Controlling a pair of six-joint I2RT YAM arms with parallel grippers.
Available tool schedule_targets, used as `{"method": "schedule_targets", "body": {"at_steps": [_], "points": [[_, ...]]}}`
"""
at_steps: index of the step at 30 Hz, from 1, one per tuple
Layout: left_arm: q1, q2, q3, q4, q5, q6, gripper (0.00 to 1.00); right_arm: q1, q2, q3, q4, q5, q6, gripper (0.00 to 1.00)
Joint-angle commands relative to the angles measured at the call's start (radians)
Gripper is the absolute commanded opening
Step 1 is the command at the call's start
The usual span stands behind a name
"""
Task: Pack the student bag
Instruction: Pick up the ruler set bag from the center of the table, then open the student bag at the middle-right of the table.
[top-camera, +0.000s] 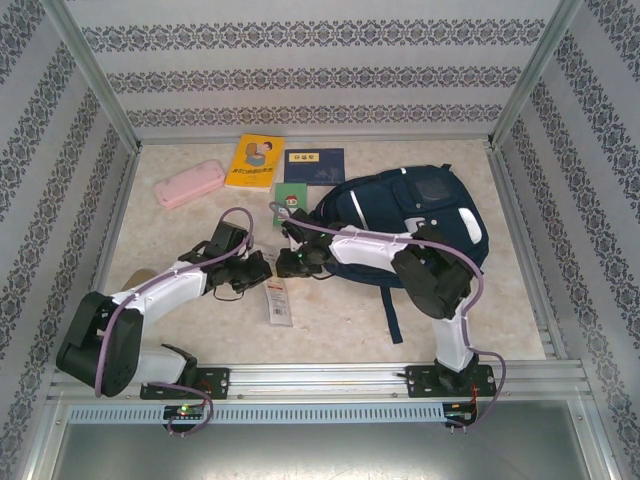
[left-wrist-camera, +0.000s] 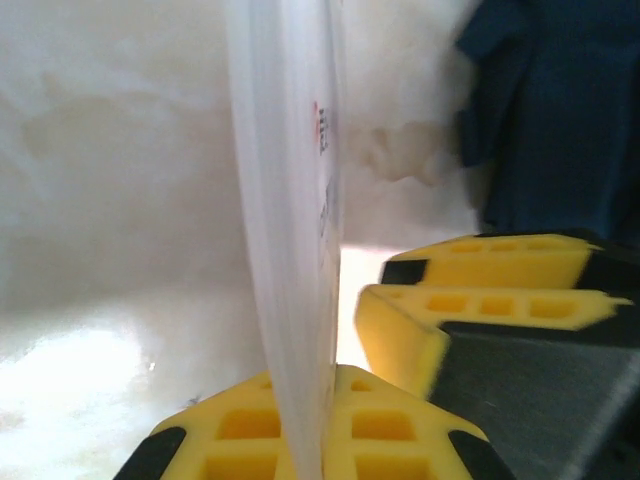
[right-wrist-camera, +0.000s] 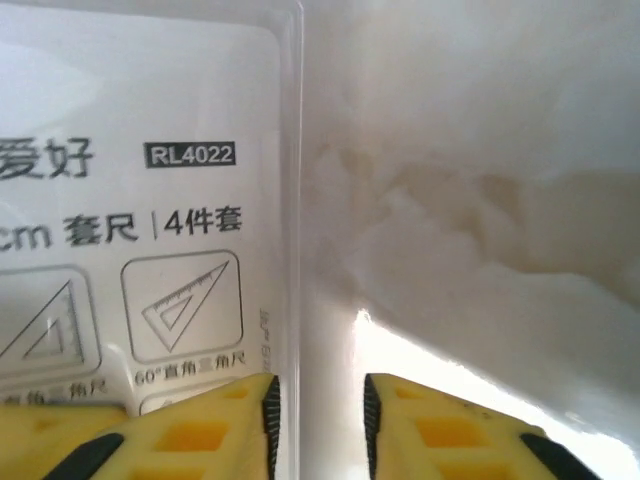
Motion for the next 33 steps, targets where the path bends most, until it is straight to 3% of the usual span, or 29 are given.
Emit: {"method": "schedule_targets", "body": {"at_steps": [1,7,12,25,27,33], "points": [[-0.003,-0.041,0.056,-0.057,-0.018,0.040,0.00,-0.036,-0.139,0.052,-0.152,0.216,-0.129,0.37],[0.013,-0.072,0.078,-0.091,-0.031,0.052,0.00,-0.139,-0.235,0.041,-0.283,0.420,-0.226,0.46],[0.018,-0.080,0.096,-0.103,-0.030,0.062,0.00,-0.201,-0.217,0.032,-0.331,0.440,-0.280,0.47],[0.018,-0.114,0.089,-0.125,-0.027,0.051,0.00,-0.200,-0.069,0.022,-0.353,0.491,-0.332,0.51],[0.018,-0.125,0.086,-0.126,-0.027,0.045,0.00,-0.200,-0.048,0.018,-0.344,0.501,-0.342,0.43],[0.018,-0.148,0.094,-0.120,-0.014,0.033,0.00,-0.208,-0.066,0.015,-0.345,0.507,-0.357,0.00]]}}
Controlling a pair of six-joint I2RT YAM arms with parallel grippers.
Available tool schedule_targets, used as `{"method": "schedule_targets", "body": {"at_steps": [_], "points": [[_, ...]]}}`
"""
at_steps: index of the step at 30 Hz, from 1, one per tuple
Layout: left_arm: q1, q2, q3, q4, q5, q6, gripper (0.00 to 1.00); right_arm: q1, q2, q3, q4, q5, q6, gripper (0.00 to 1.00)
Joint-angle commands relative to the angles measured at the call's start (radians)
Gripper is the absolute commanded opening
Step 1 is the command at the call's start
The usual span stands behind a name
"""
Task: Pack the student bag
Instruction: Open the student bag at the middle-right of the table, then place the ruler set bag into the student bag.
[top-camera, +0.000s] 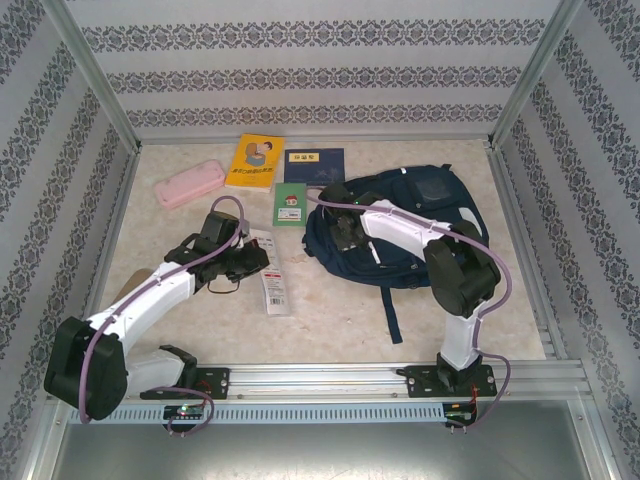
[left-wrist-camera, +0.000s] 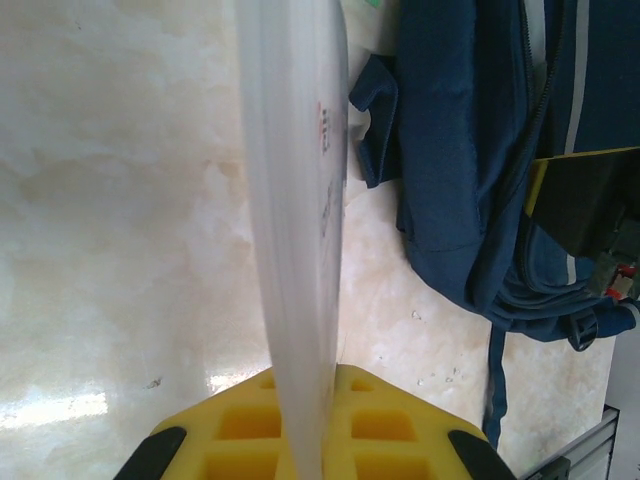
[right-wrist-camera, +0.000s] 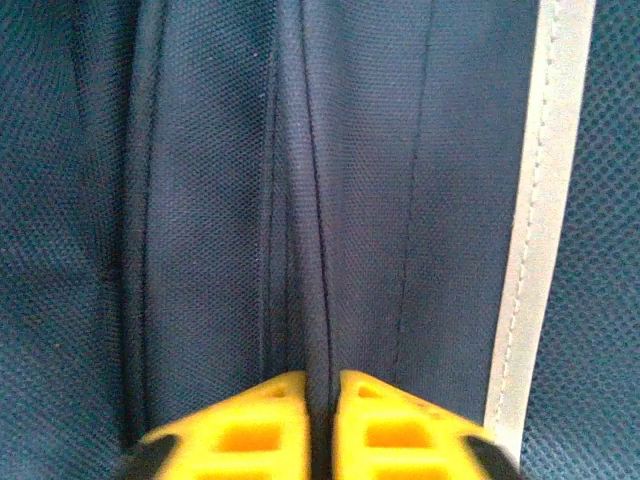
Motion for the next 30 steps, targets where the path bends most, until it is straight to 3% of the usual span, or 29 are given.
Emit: {"method": "schedule_targets", "body": {"at_steps": [1,8,15,24,30], "points": [[0.009,-0.032,0.027,-0.010,0.005,-0.005,0.00,-0.004,-0.037,-0.023,-0.016,0.039,-0.017,0.00],[0.007,-0.005,0.045,0.078,0.047,-0.057,0.00,-0.034,-0.257,0.009,-0.015,0.050,-0.034,0.00],[-0.055,0.114,0.112,0.281,0.076,-0.161,0.00,-0.105,-0.440,0.064,-0.020,-0.042,-0.021,0.00],[-0.194,0.428,0.418,0.373,0.018,-0.194,0.00,-0.209,-0.571,0.051,-0.004,-0.255,0.059,0.00],[-0.251,0.670,0.631,0.369,-0.030,-0.214,0.00,-0.235,-0.624,0.010,-0.011,-0.293,0.089,0.00]]}}
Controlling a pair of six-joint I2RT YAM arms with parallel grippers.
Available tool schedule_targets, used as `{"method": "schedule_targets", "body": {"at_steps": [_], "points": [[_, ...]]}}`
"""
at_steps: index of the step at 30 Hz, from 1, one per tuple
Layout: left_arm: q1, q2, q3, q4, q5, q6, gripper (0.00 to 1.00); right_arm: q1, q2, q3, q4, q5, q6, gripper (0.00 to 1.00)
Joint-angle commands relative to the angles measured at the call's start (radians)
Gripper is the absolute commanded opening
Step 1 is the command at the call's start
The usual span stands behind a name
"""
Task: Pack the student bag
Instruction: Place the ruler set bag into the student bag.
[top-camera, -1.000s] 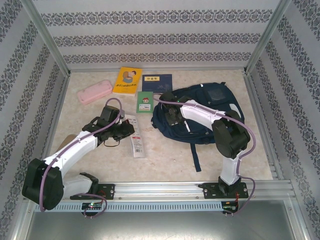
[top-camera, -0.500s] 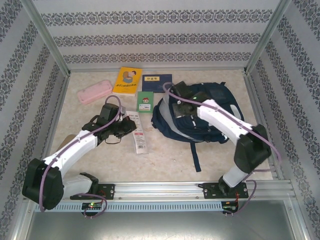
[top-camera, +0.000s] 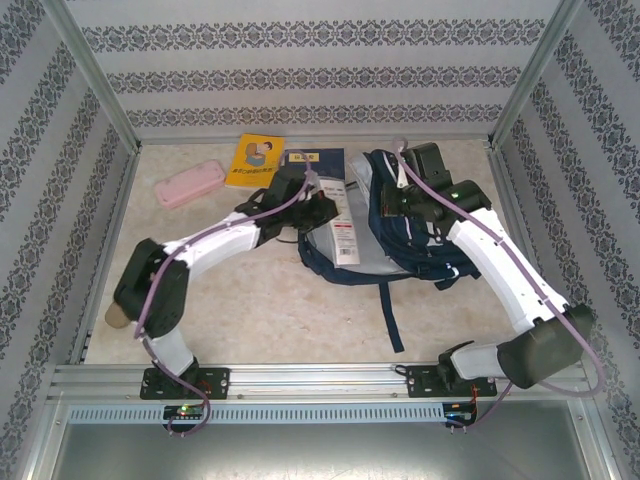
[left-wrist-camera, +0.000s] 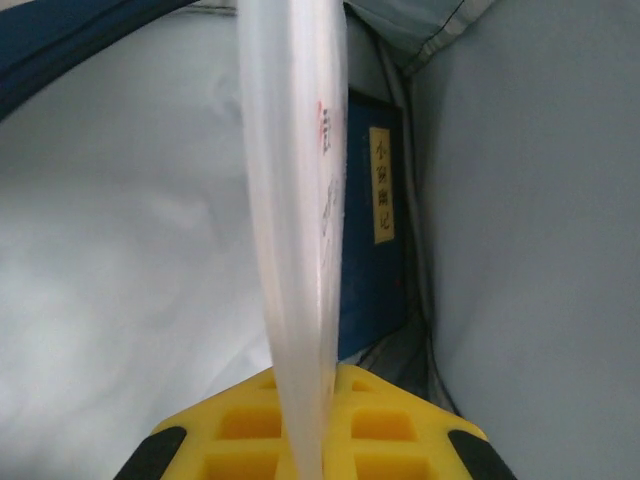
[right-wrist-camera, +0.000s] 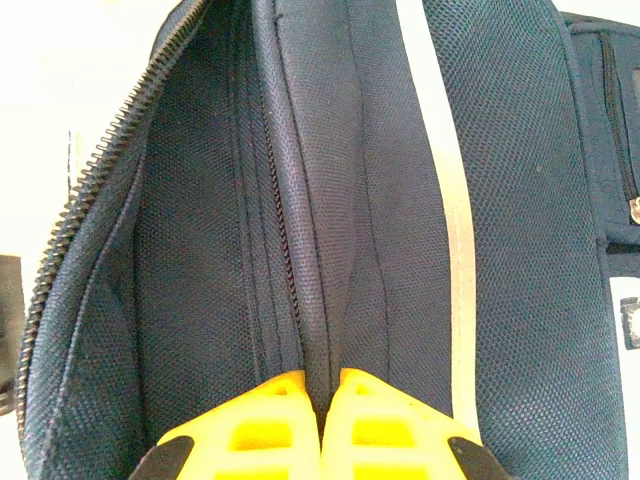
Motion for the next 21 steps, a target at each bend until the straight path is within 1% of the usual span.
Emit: {"method": "schedule_targets", "body": {"at_steps": [1,3,5,9,14,15,16,17,20,21], "points": [[-0.029,0.107,0.097,0.030,-0.042,-0.031,0.00,-0.010,-0.071,-0.001,0.080,-0.061,0.040,0.00],[-0.043,0.182,0.163,0.017,-0.060,-0.028,0.00,-0.013,-0.083,-0.013,0.076,-0.062,0.048,0.00],[-0.056,0.258,0.253,-0.036,-0.088,-0.002,0.00,-0.015,-0.093,-0.021,0.073,-0.068,0.053,0.00],[-0.070,0.397,0.381,-0.126,-0.103,0.016,0.00,-0.015,-0.106,-0.025,0.062,-0.067,0.056,0.00],[-0.094,0.489,0.445,-0.150,-0.097,0.016,0.01,-0.018,-0.113,-0.038,0.058,-0.069,0.056,0.00],[-0.097,0.495,0.449,-0.158,-0.095,0.017,0.05,-0.018,-0.114,-0.040,0.056,-0.068,0.054,0.00],[-0.098,0.496,0.452,-0.164,-0.094,0.019,0.12,-0.019,-0.113,-0.044,0.057,-0.069,0.054,0.00],[-0.098,0.490,0.449,-0.174,-0.096,0.025,0.23,-0.021,-0.111,-0.049,0.060,-0.068,0.054,0.00],[-0.098,0.459,0.441,-0.233,-0.125,0.061,0.49,-0.024,-0.107,-0.067,0.075,-0.077,0.058,0.00],[-0.098,0.446,0.441,-0.260,-0.134,0.080,0.54,-0.025,-0.105,-0.077,0.084,-0.077,0.063,0.00]]}}
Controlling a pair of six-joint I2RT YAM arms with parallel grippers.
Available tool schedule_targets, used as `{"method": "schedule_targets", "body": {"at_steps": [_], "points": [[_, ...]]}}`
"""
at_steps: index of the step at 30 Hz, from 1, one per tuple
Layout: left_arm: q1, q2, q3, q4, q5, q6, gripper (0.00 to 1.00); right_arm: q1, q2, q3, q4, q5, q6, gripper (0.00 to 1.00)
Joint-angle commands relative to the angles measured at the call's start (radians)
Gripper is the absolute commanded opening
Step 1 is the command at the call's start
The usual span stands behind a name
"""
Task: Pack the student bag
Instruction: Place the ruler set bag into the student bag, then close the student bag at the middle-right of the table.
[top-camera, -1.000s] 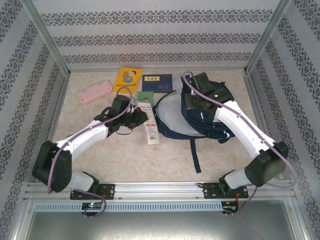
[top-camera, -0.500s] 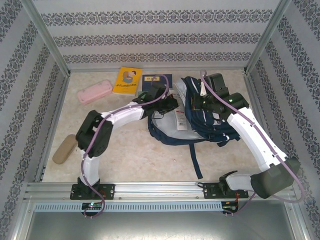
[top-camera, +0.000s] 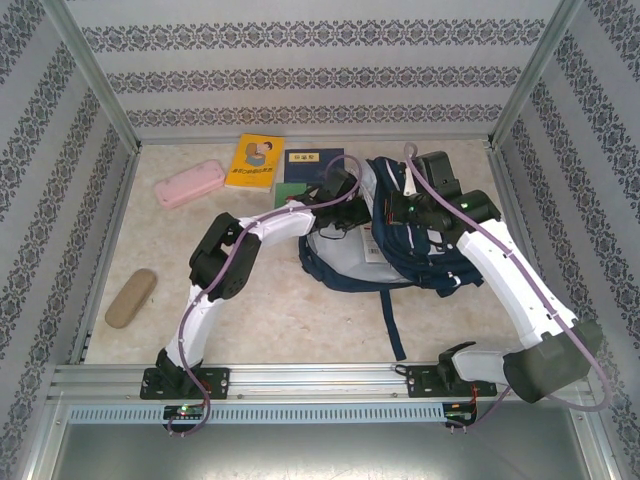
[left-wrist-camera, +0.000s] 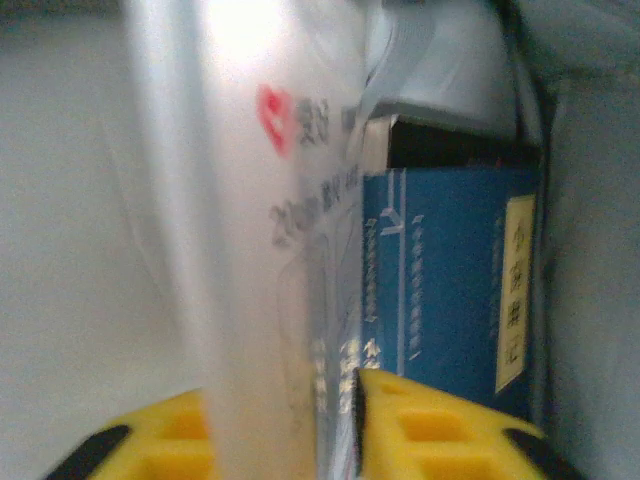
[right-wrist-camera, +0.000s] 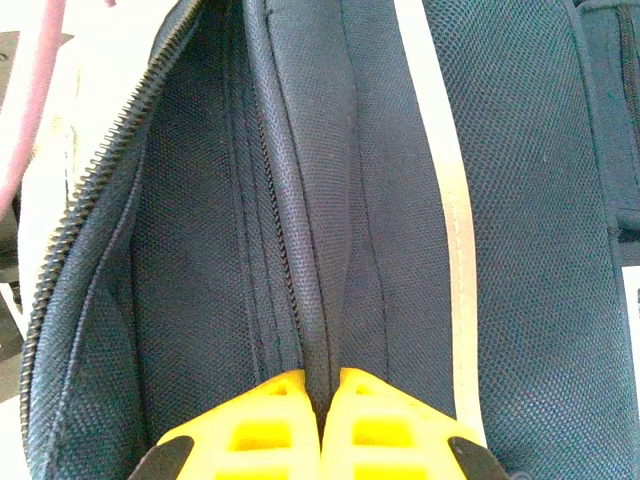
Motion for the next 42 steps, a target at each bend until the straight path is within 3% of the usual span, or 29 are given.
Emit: {"method": "schedule_targets", "body": {"at_steps": [1,7,18,26,28,33,35,42], "points": [[-0.011,-0.035,0.009,-0.129,-0.045,0.071,0.59,-0.007,-0.036,-0.011,0.093,-0.028,0.033,0.00],[0.005,-0.133,-0.018,-0.243,-0.092,0.136,0.77,-0.007,-0.010,-0.047,0.136,-0.043,0.050,0.00],[0.116,-0.408,-0.175,-0.310,-0.134,0.198,0.78,0.027,0.087,-0.167,0.238,-0.064,0.065,0.00],[0.261,-0.457,-0.202,-0.341,-0.153,0.271,0.78,0.090,0.205,-0.213,0.294,-0.056,0.082,0.06],[0.291,-0.447,-0.198,-0.335,-0.151,0.288,0.78,0.114,0.240,-0.213,0.297,-0.042,0.078,0.11],[0.361,-0.385,-0.138,-0.350,-0.129,0.319,0.77,0.136,0.307,-0.179,0.275,-0.041,0.081,0.41],[0.378,-0.357,-0.109,-0.351,-0.138,0.338,0.77,0.135,0.307,-0.164,0.271,-0.035,0.076,0.48],[0.455,-0.198,0.012,-0.333,-0.146,0.351,0.78,0.130,0.288,-0.085,0.261,-0.044,0.084,0.60]]}}
